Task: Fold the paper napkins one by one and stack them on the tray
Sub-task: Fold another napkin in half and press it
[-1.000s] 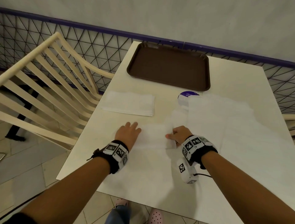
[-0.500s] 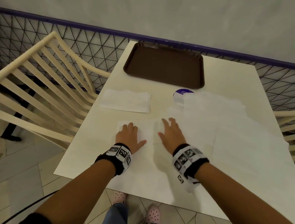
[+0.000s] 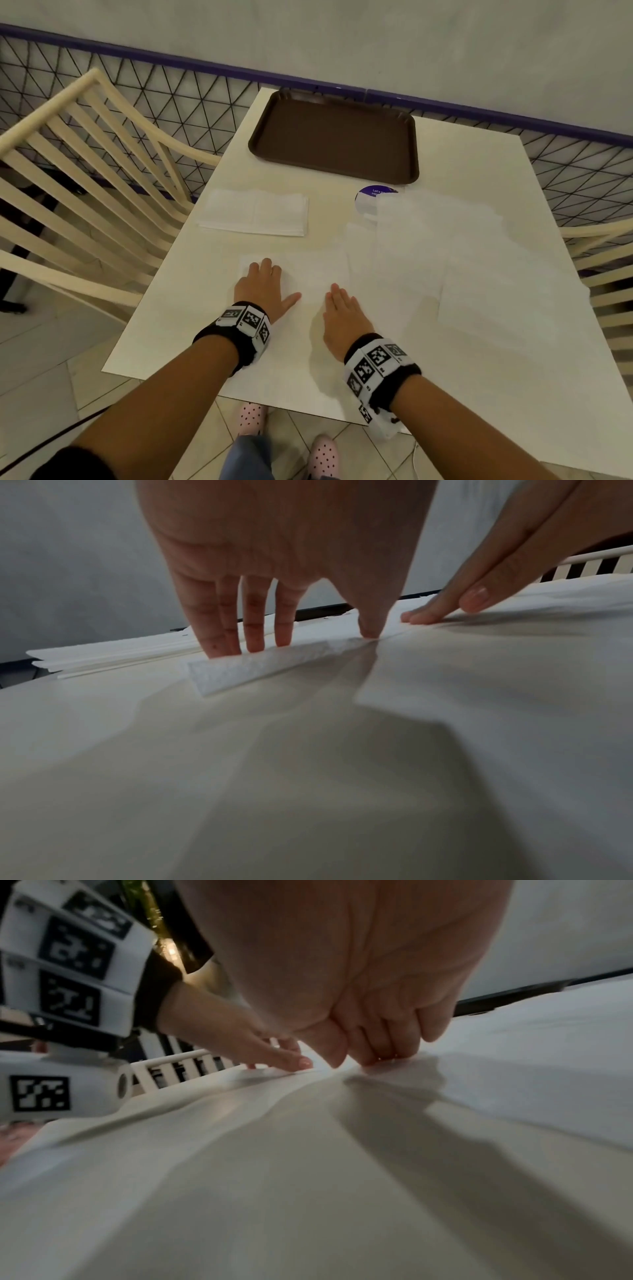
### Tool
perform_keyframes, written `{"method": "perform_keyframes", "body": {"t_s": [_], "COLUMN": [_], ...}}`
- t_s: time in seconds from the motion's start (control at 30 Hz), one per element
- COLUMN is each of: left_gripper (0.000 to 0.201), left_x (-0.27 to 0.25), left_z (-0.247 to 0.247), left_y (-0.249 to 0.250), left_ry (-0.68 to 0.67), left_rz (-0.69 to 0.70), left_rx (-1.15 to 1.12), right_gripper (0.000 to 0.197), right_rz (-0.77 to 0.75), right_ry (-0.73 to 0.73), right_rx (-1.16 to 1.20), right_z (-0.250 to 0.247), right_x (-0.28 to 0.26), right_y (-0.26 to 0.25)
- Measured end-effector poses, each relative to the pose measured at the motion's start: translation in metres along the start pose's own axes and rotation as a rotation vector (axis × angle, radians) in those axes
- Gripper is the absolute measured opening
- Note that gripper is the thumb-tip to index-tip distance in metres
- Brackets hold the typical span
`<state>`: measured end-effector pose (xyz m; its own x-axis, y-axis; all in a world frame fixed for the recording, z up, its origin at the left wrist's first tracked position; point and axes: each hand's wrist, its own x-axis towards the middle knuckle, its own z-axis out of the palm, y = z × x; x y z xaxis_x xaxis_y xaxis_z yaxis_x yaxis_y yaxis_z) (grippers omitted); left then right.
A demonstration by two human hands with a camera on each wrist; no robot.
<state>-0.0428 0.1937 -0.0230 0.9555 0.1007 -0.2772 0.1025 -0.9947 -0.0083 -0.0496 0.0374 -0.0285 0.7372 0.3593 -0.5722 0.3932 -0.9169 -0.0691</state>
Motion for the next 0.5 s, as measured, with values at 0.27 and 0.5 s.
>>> {"method": "perform_keyframes", "body": {"t_s": [0.27, 0.5], "left_gripper": [0.055, 0.055], "left_x": [-0.013, -0.035], "left_z": [0.002, 0.026], "left_y": [0.003, 0.035], "left_ry": [0.049, 0.062], "left_rz": [0.118, 0.395], "left_rx": [-0.144, -0.051], "right_gripper": [0.052, 0.038], "right_rz": [0.014, 0.065], "right_ry": [-0.066, -0.066], "right_rx": [0.003, -0.006], "right_z": [-0.025, -0.044], "right_x": [-0.003, -0.002], "right_y": [0.006, 0.002]}}
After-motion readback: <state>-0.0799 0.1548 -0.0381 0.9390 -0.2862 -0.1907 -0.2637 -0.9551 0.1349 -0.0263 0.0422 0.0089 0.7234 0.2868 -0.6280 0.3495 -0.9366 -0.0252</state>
